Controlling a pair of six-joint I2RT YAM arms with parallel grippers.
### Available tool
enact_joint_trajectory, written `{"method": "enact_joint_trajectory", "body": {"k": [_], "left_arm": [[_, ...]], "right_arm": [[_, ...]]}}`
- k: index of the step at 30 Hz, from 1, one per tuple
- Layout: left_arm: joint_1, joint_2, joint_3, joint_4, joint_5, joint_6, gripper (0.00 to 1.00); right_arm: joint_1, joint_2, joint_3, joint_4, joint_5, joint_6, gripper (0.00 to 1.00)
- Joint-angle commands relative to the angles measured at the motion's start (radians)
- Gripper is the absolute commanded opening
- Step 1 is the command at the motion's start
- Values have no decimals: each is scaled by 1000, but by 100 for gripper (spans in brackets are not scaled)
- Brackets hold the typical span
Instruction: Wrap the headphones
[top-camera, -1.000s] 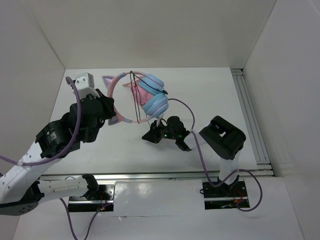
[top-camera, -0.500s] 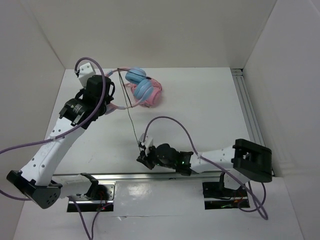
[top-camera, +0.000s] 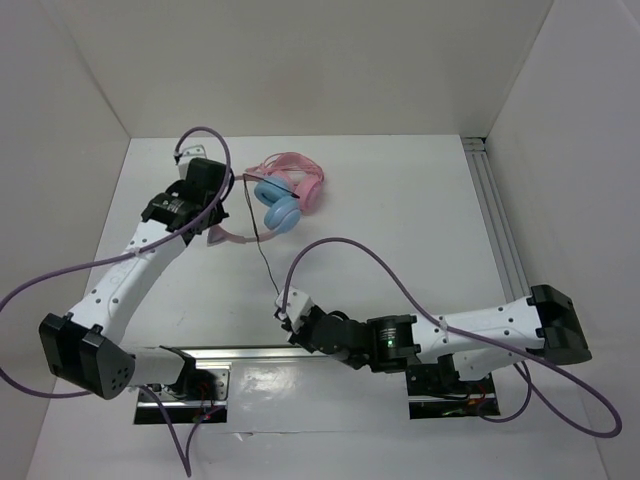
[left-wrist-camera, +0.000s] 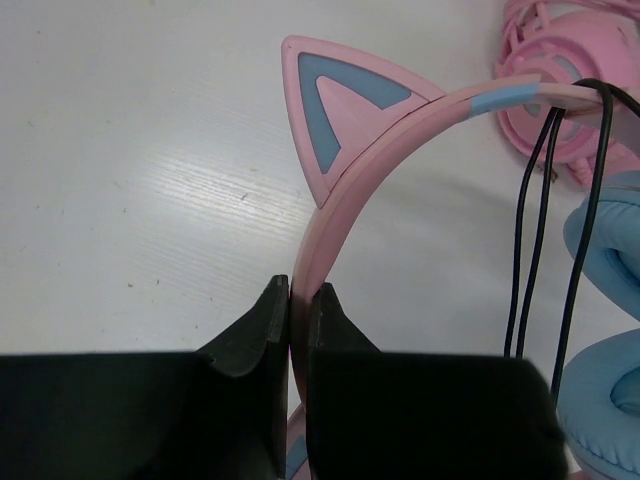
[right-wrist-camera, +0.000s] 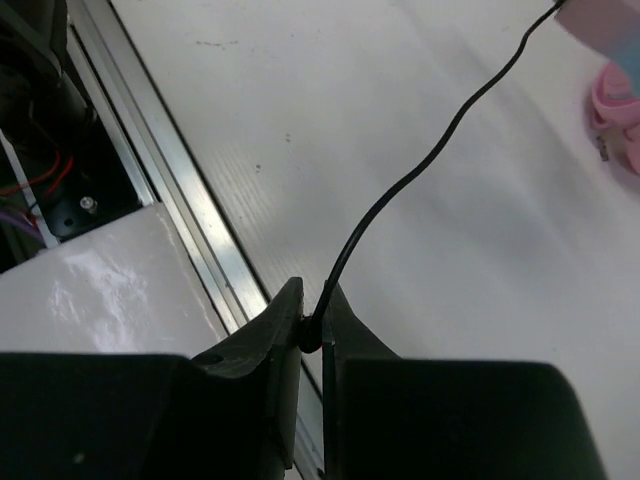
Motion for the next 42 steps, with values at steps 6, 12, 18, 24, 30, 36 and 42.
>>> {"method": "enact_joint_trajectory", "body": {"k": [6,12,18,24,30,36,42], "left_arm": [[-150,31,-48,132,51,60,0],[-304,3,-169,187,111,130,0],[-390,-98,-310,221,218,130,0],[-505,-233,-306,60,362,188,0],[-610,-342,-248,-84,491,252,0],[-621,-362,-199,-183,470,270,0],[-632,-409,-139,-209,476,290,0]], "right_arm": [[25,-12,172,-260,30,-148,0],[25,-46,221,-294,166,-181,0],[25,-55,244,-330,326,-210,0],[25,-67,255,-424,429,-187,0],[25,-103,246,-424,490,-187,0],[-1,-133,232,-415,590,-197,0],[-31,-162,194,-396,573,-197,0]]}}
